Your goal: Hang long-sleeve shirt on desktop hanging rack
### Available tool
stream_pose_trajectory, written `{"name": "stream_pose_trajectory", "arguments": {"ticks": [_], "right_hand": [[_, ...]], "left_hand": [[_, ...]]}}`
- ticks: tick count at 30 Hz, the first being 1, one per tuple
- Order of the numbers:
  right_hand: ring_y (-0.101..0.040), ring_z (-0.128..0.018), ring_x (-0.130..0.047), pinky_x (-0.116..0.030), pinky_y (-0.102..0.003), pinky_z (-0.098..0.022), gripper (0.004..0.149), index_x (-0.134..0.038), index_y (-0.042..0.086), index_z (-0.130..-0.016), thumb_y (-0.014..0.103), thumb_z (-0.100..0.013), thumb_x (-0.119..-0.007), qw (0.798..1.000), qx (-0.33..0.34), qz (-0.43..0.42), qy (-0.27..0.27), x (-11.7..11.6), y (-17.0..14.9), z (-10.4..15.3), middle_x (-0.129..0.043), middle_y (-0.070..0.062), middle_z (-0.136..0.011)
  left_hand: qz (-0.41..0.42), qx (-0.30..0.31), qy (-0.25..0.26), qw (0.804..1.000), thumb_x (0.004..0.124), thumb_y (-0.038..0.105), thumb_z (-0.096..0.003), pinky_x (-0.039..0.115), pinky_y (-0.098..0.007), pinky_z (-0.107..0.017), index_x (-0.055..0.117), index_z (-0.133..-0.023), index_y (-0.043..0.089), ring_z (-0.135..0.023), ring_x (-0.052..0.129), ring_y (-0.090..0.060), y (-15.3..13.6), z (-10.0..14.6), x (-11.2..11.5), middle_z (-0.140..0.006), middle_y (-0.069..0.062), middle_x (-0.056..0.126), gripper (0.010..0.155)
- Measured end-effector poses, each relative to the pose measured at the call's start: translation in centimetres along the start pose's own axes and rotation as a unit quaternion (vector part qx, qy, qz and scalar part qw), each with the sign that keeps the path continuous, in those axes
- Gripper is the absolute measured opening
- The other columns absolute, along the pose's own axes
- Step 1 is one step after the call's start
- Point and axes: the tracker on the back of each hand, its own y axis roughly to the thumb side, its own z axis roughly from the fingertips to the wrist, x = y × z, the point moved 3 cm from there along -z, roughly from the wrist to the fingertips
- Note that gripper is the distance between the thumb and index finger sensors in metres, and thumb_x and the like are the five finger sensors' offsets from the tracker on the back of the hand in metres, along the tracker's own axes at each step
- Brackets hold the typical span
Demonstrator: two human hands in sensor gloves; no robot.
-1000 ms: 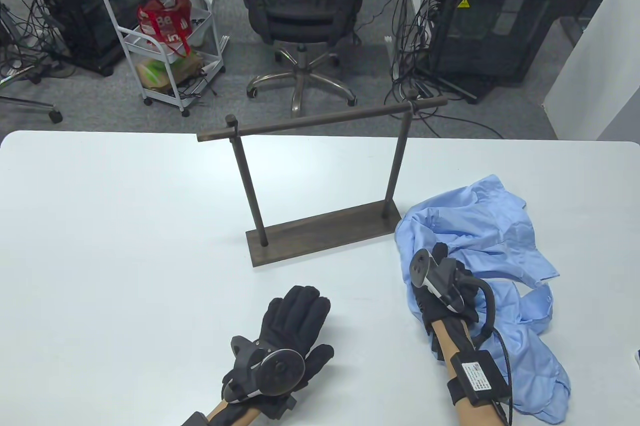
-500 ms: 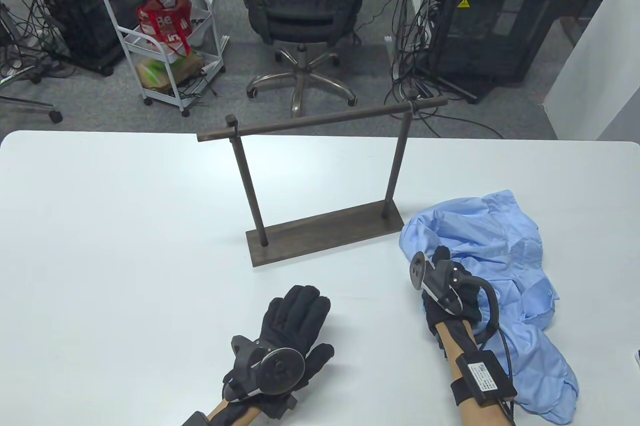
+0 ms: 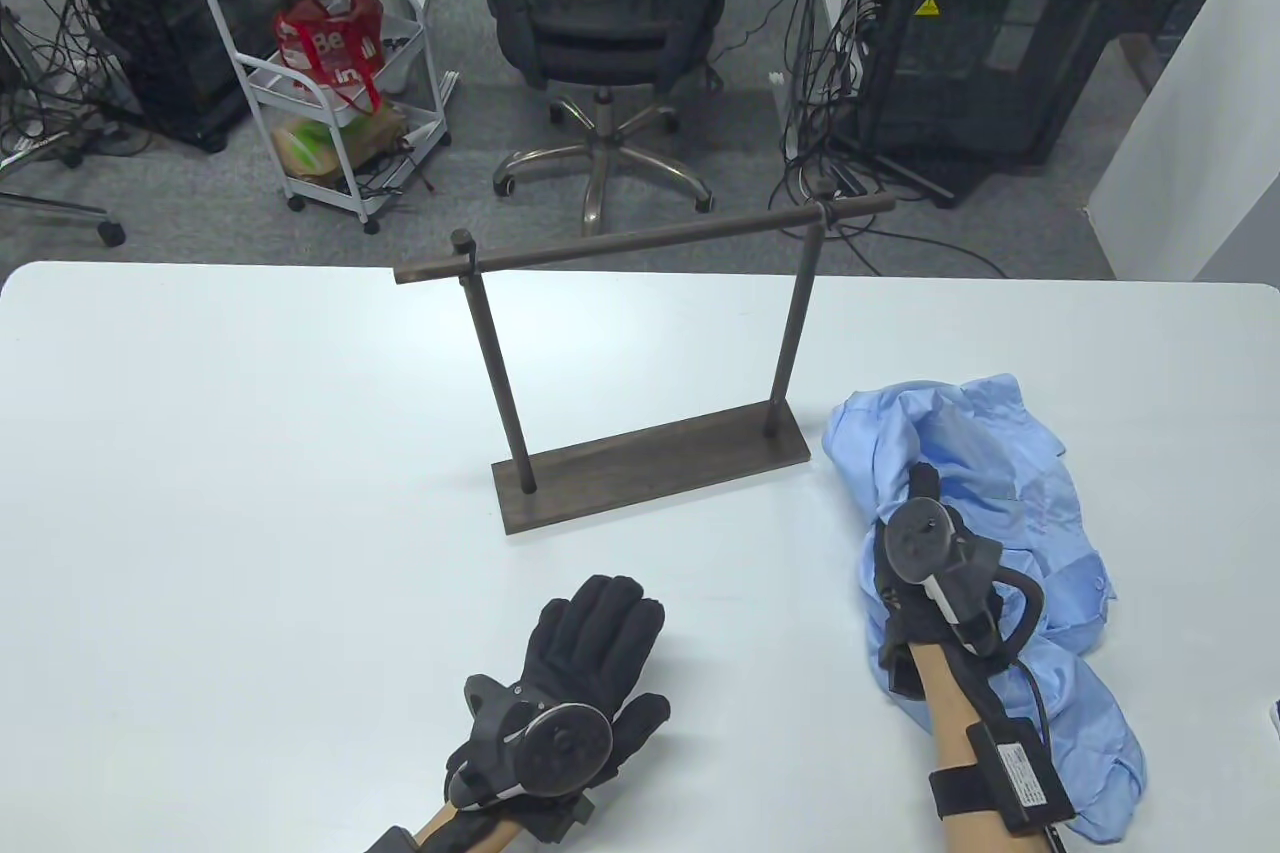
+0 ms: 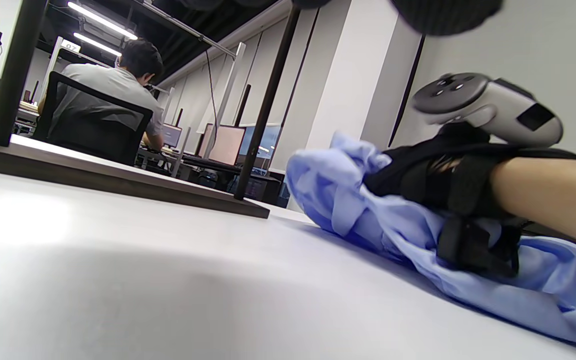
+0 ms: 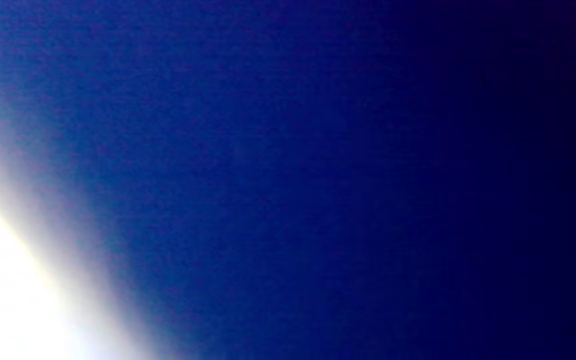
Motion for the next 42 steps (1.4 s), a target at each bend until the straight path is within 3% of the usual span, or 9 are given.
{"name": "stream_pose_trajectory", "arguments": {"ticks": [3, 8, 14, 19, 32, 42], "right_hand": [[-0.026, -0.052, -0.096, -0.086, -0.044, -0.041, 0.065, -0.050, 0.019, -0.108, 0.038, -0.053, -0.079, 0.996, -0.016, -0.084, -0.039, 2.3, -1.4, 0.0, -0.086, -0.016, -0.081], [-0.027, -0.052, -0.096, -0.086, -0.044, -0.040, 0.064, -0.050, 0.019, -0.108, 0.037, -0.054, -0.079, 0.971, -0.045, -0.218, -0.087, 5.4, -4.0, -0.1, -0.086, -0.017, -0.081], [-0.028, -0.052, -0.095, -0.085, -0.045, -0.041, 0.064, -0.050, 0.019, -0.108, 0.037, -0.054, -0.078, 0.957, -0.045, -0.258, -0.129, 8.1, -5.0, 0.3, -0.085, -0.018, -0.081], [-0.028, -0.052, -0.095, -0.085, -0.045, -0.041, 0.065, -0.048, 0.018, -0.109, 0.037, -0.055, -0.078, 0.942, -0.025, -0.283, -0.180, 11.3, -3.9, 1.0, -0.085, -0.018, -0.082], [-0.028, -0.055, -0.094, -0.084, -0.046, -0.043, 0.065, -0.045, 0.018, -0.110, 0.037, -0.056, -0.075, 0.918, 0.066, -0.238, -0.311, 22.0, 5.8, 0.2, -0.082, -0.018, -0.084], [-0.029, -0.060, -0.091, -0.082, -0.047, -0.047, 0.065, -0.037, 0.018, -0.110, 0.036, -0.058, -0.071, 0.889, 0.123, -0.221, -0.382, 27.5, 14.5, -0.8, -0.077, -0.017, -0.088]], "left_hand": [[0.001, 0.002, 0.000, 1.000, 0.067, 0.057, -0.0421, 0.045, -0.065, -0.078, 0.034, -0.110, 0.024, -0.112, 0.038, -0.034, 0.1, 0.0, 0.0, -0.117, -0.006, 0.031, 0.082], [0.002, 0.001, -0.002, 1.000, 0.067, 0.057, -0.0420, 0.045, -0.065, -0.078, 0.034, -0.110, 0.024, -0.112, 0.038, -0.035, 0.1, 0.1, 0.1, -0.117, -0.006, 0.031, 0.083], [0.005, 0.001, -0.008, 1.000, 0.067, 0.057, -0.0420, 0.045, -0.065, -0.077, 0.034, -0.110, 0.024, -0.112, 0.038, -0.035, 0.1, 0.1, 0.3, -0.117, -0.006, 0.031, 0.083], [0.005, 0.007, -0.011, 1.000, 0.067, 0.057, -0.0420, 0.044, -0.065, -0.078, 0.034, -0.110, 0.024, -0.112, 0.038, -0.034, 0.2, 0.0, 0.4, -0.117, -0.005, 0.031, 0.082], [0.010, 0.010, -0.009, 1.000, 0.067, 0.057, -0.0420, 0.044, -0.066, -0.078, 0.034, -0.110, 0.024, -0.112, 0.037, -0.034, 0.3, 0.1, 0.3, -0.117, -0.006, 0.031, 0.082], [0.010, 0.008, -0.012, 1.000, 0.067, 0.057, -0.0420, 0.044, -0.065, -0.078, 0.034, -0.110, 0.024, -0.112, 0.037, -0.034, 0.2, 0.1, 0.3, -0.117, -0.006, 0.031, 0.082]]}}
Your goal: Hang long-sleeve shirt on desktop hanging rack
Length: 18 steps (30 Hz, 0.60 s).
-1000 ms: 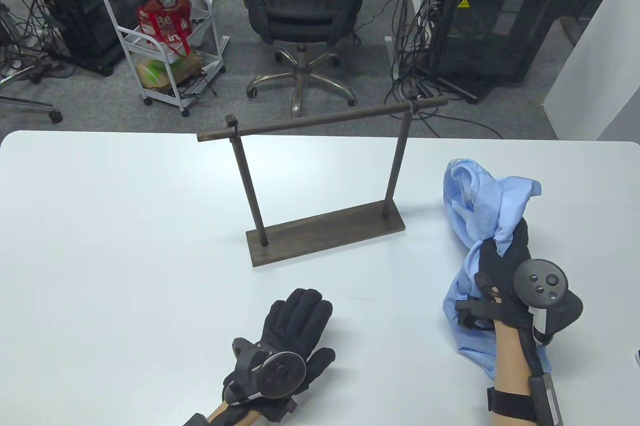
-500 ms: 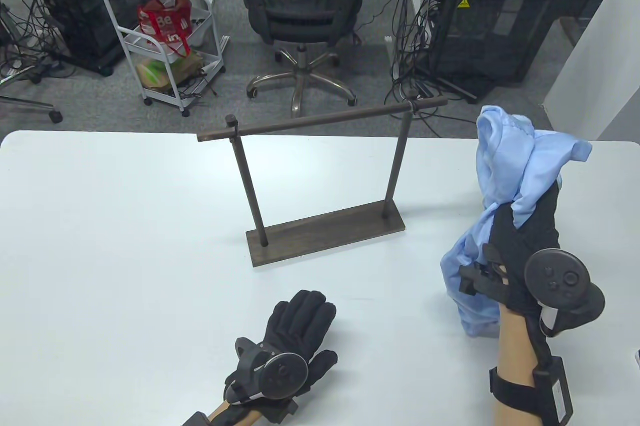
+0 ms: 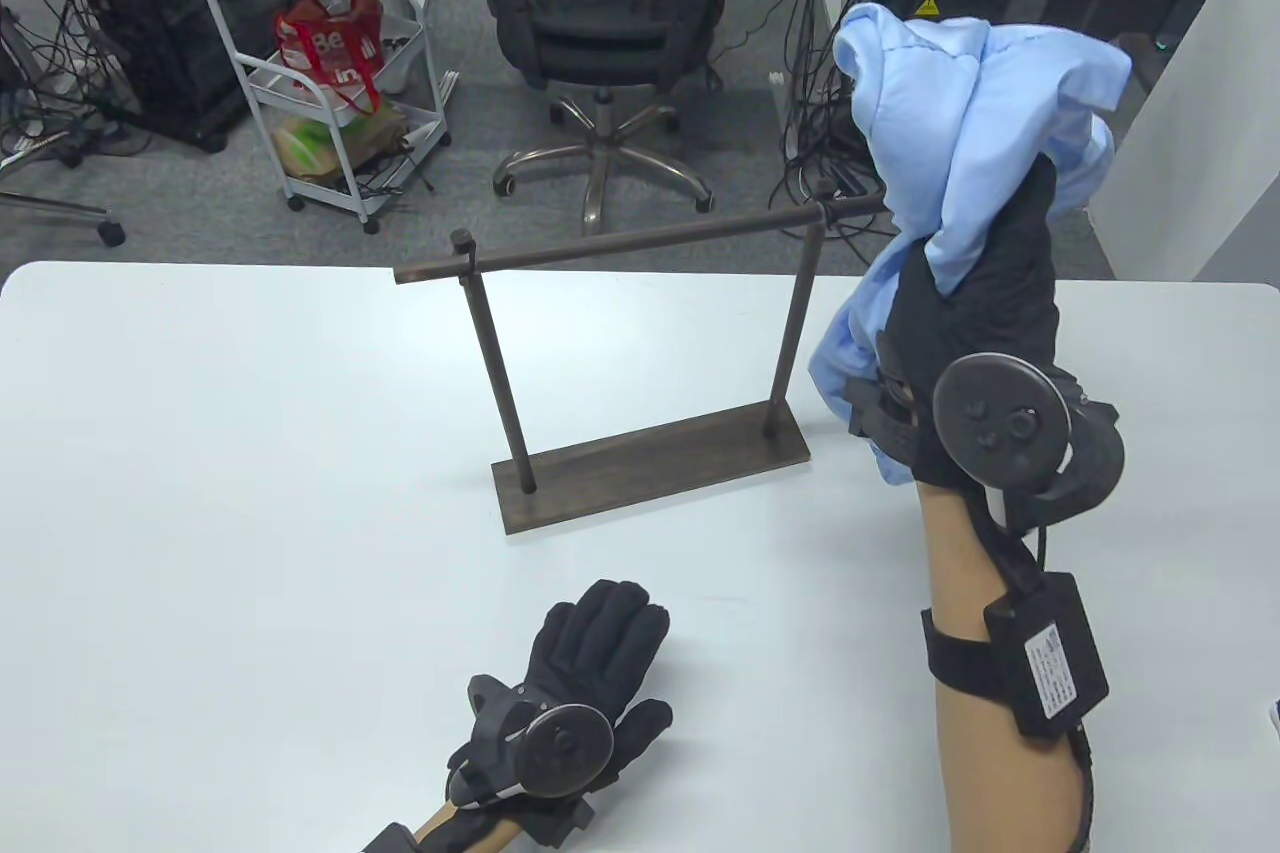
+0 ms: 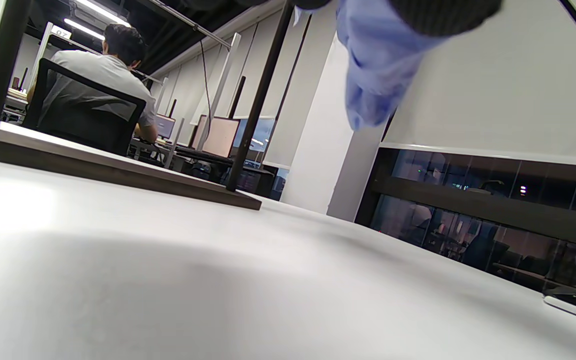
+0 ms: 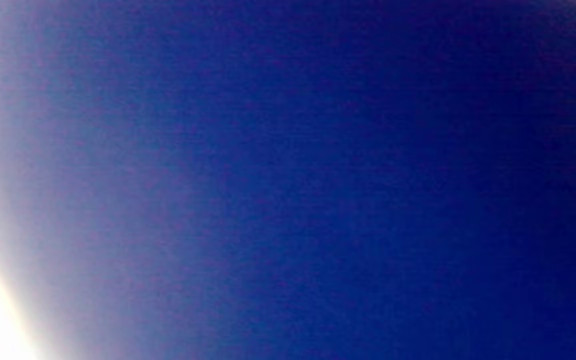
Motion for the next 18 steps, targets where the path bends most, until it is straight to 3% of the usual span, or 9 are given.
{"name": "stream_pose_trajectory", "arguments": {"ticks": [8, 18], "right_hand": [[-0.030, -0.066, -0.088, -0.080, -0.049, -0.052, 0.065, -0.032, 0.018, -0.110, 0.036, -0.059, -0.069, 0.998, 0.059, 0.005, -0.010, -2.6, 5.5, -1.0, -0.073, -0.017, -0.093], [-0.031, -0.075, -0.086, -0.077, -0.052, -0.059, 0.067, -0.030, 0.019, -0.110, 0.038, -0.059, -0.068, 0.992, 0.127, 0.029, -0.002, -5.2, 9.3, -0.2, -0.070, -0.015, -0.098]], "left_hand": [[0.003, -0.005, -0.001, 1.000, 0.067, 0.056, -0.0420, 0.044, -0.066, -0.078, 0.034, -0.110, 0.024, -0.112, 0.037, -0.035, -0.3, 0.0, 0.0, -0.117, -0.005, 0.031, 0.082], [0.001, -0.004, -0.009, 1.000, 0.067, 0.057, -0.0419, 0.044, -0.066, -0.078, 0.034, -0.110, 0.024, -0.112, 0.038, -0.035, -0.4, -0.1, 0.2, -0.117, -0.006, 0.031, 0.082]]}}
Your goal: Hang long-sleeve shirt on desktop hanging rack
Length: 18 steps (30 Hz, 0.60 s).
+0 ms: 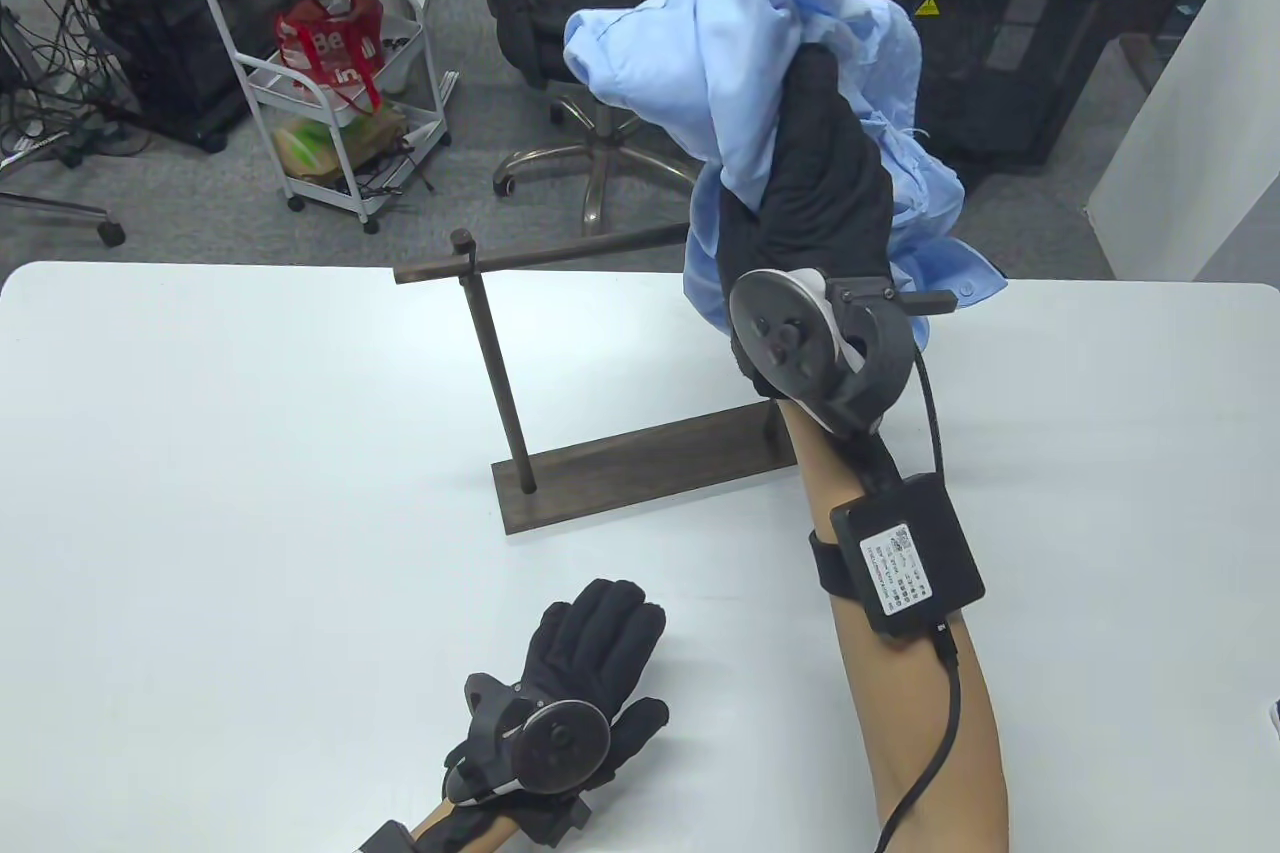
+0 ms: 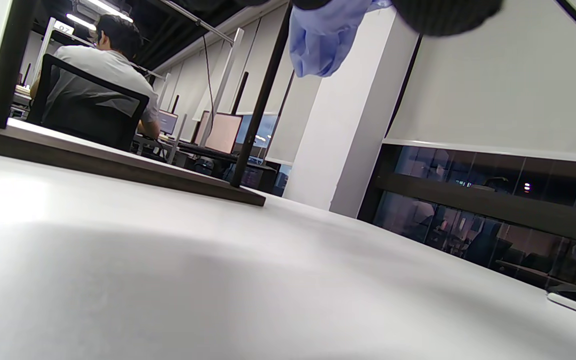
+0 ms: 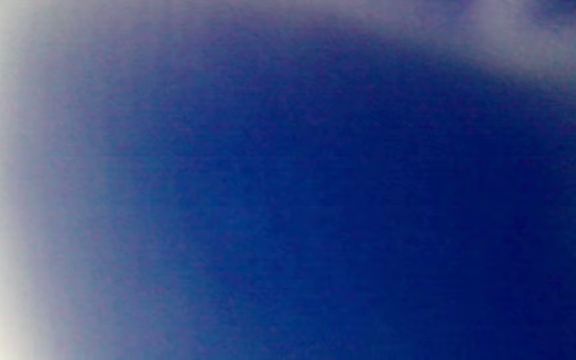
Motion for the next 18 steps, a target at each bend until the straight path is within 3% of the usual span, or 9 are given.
{"name": "stream_pose_trajectory", "arguments": {"ticks": [4, 8, 13, 16, 18], "right_hand": [[-0.031, -0.079, -0.087, -0.075, -0.052, -0.062, 0.068, -0.030, 0.021, -0.111, 0.040, -0.059, -0.068, 0.999, 0.015, -0.003, 0.034, -1.5, 0.9, 0.2, -0.070, -0.013, -0.101], [-0.034, -0.084, -0.085, -0.070, -0.057, -0.067, 0.068, -0.032, 0.021, -0.112, 0.040, -0.058, -0.069, 0.992, 0.008, -0.053, 0.115, -4.2, 1.0, 1.1, -0.069, -0.013, -0.105], [-0.038, -0.092, -0.080, -0.059, -0.064, -0.072, 0.071, -0.031, 0.020, -0.114, 0.041, -0.059, -0.070, 0.979, -0.011, -0.050, 0.199, -7.1, 1.1, 2.4, -0.066, -0.014, -0.110], [-0.043, -0.095, -0.076, -0.054, -0.069, -0.072, 0.075, -0.035, 0.019, -0.114, 0.049, -0.057, -0.072, 0.970, -0.016, -0.062, 0.235, -8.3, 1.0, 3.0, -0.064, -0.019, -0.112], [-0.047, -0.101, -0.067, -0.049, -0.071, -0.073, 0.079, -0.036, 0.019, -0.115, 0.057, -0.056, -0.069, 0.962, -0.024, -0.063, 0.264, -8.8, 0.7, 3.4, -0.054, -0.022, -0.116]], "left_hand": [[-0.001, 0.000, -0.006, 1.000, 0.067, 0.057, -0.0420, 0.044, -0.066, -0.078, 0.034, -0.110, 0.024, -0.112, 0.038, -0.035, 0.0, 0.0, 0.2, -0.117, -0.006, 0.031, 0.083], [0.002, -0.001, -0.006, 1.000, 0.067, 0.057, -0.0420, 0.044, -0.066, -0.077, 0.034, -0.110, 0.024, -0.112, 0.038, -0.035, 0.0, 0.0, 0.2, -0.117, -0.006, 0.031, 0.083], [0.002, -0.003, -0.008, 1.000, 0.067, 0.057, -0.0420, 0.044, -0.066, -0.078, 0.034, -0.110, 0.024, -0.112, 0.038, -0.035, 0.0, -0.1, 0.2, -0.117, -0.006, 0.031, 0.083], [0.004, -0.004, -0.007, 1.000, 0.067, 0.057, -0.0420, 0.044, -0.066, -0.078, 0.033, -0.110, 0.023, -0.112, 0.038, -0.035, -0.1, -0.1, 0.2, -0.117, -0.006, 0.031, 0.083], [0.006, -0.005, -0.007, 1.000, 0.067, 0.057, -0.0420, 0.044, -0.066, -0.078, 0.033, -0.110, 0.023, -0.112, 0.038, -0.035, -0.1, -0.1, 0.2, -0.117, -0.006, 0.031, 0.083]]}}
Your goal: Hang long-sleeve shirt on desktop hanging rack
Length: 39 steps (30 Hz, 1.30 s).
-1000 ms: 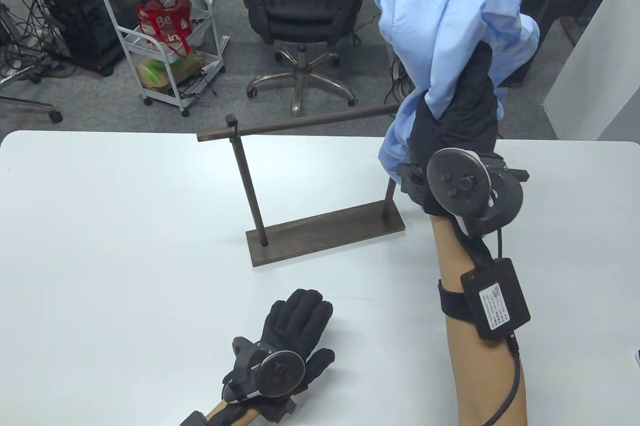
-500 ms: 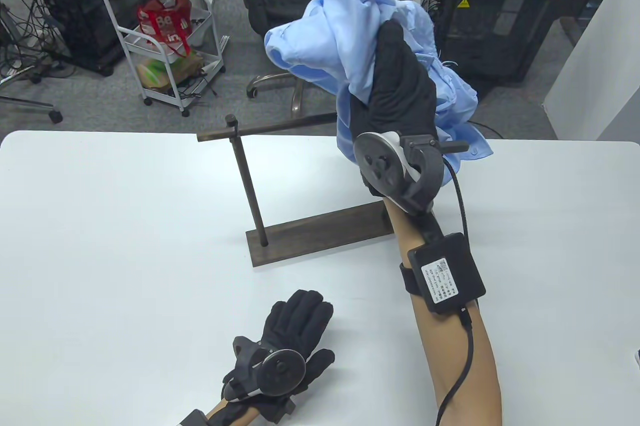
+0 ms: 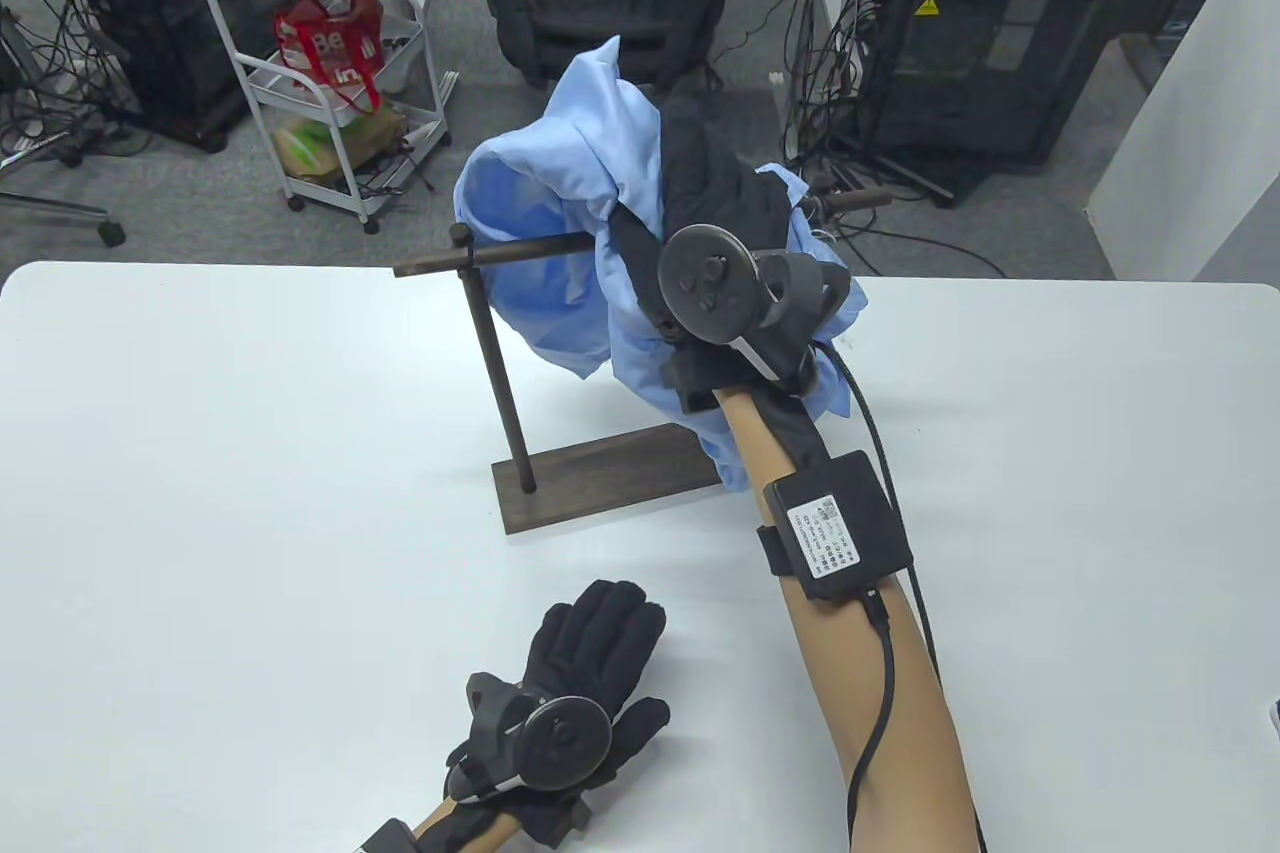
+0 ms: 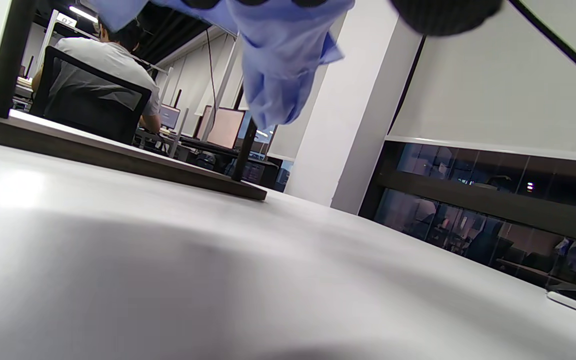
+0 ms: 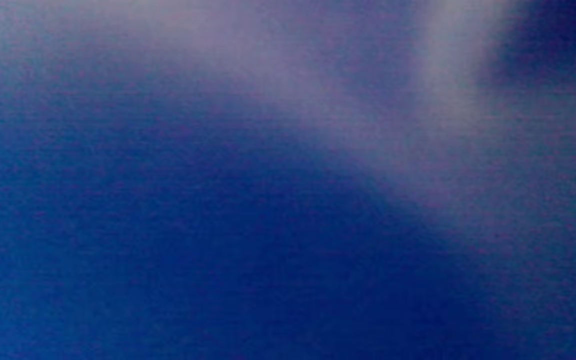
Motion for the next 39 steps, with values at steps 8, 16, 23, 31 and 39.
{"name": "stream_pose_trajectory", "arguments": {"ticks": [8, 16, 23, 31, 39], "right_hand": [[-0.052, -0.104, -0.059, -0.042, -0.075, -0.073, 0.074, -0.059, 0.018, -0.111, 0.066, -0.054, -0.057, 0.999, 0.014, 0.004, 0.028, -0.8, -0.1, 0.0, -0.062, -0.021, -0.115], [-0.050, -0.105, -0.058, -0.042, -0.073, -0.073, 0.064, -0.057, 0.019, -0.112, 0.056, -0.059, -0.055, 1.000, -0.003, 0.001, 0.016, 0.0, 0.3, 0.2, -0.058, -0.021, -0.116], [-0.050, -0.106, -0.055, -0.044, -0.072, -0.073, 0.069, -0.051, 0.019, -0.113, 0.059, -0.057, -0.060, 0.999, 0.031, -0.007, -0.036, 4.8, 1.1, 1.5, -0.053, -0.021, -0.118], [-0.049, -0.108, -0.053, -0.043, -0.072, -0.073, 0.070, -0.053, 0.018, -0.113, 0.059, -0.057, -0.062, 0.996, 0.081, -0.013, -0.045, 11.3, 0.6, 6.6, -0.052, -0.020, -0.119], [-0.050, -0.110, -0.050, -0.042, -0.073, -0.073, 0.074, -0.049, 0.017, -0.115, 0.059, -0.056, -0.064, 0.993, 0.114, -0.024, 0.002, 12.9, -3.1, 14.9, -0.048, -0.020, -0.122]], "left_hand": [[-0.001, 0.001, -0.002, 1.000, 0.067, 0.057, -0.0420, 0.044, -0.066, -0.078, 0.033, -0.110, 0.023, -0.112, 0.038, -0.035, 0.0, 0.0, 0.0, -0.117, -0.006, 0.031, 0.083], [-0.002, -0.001, -0.003, 1.000, 0.067, 0.057, -0.0421, 0.044, -0.066, -0.078, 0.033, -0.110, 0.023, -0.112, 0.038, -0.035, 0.0, -0.1, 0.1, -0.117, -0.006, 0.031, 0.083], [-0.002, 0.000, -0.002, 1.000, 0.067, 0.057, -0.0420, 0.044, -0.066, -0.077, 0.033, -0.110, 0.024, -0.112, 0.038, -0.035, 0.0, -0.1, 0.1, -0.117, -0.006, 0.031, 0.083], [-0.003, 0.001, 0.002, 1.000, 0.067, 0.057, -0.0420, 0.044, -0.066, -0.078, 0.033, -0.110, 0.023, -0.112, 0.038, -0.035, 0.1, 0.0, 0.1, -0.117, -0.006, 0.031, 0.083], [-0.006, 0.004, 0.010, 1.000, 0.067, 0.057, -0.0420, 0.044, -0.065, -0.078, 0.033, -0.110, 0.024, -0.112, 0.038, -0.034, 0.2, 0.0, 0.1, -0.117, -0.005, 0.031, 0.083]]}}
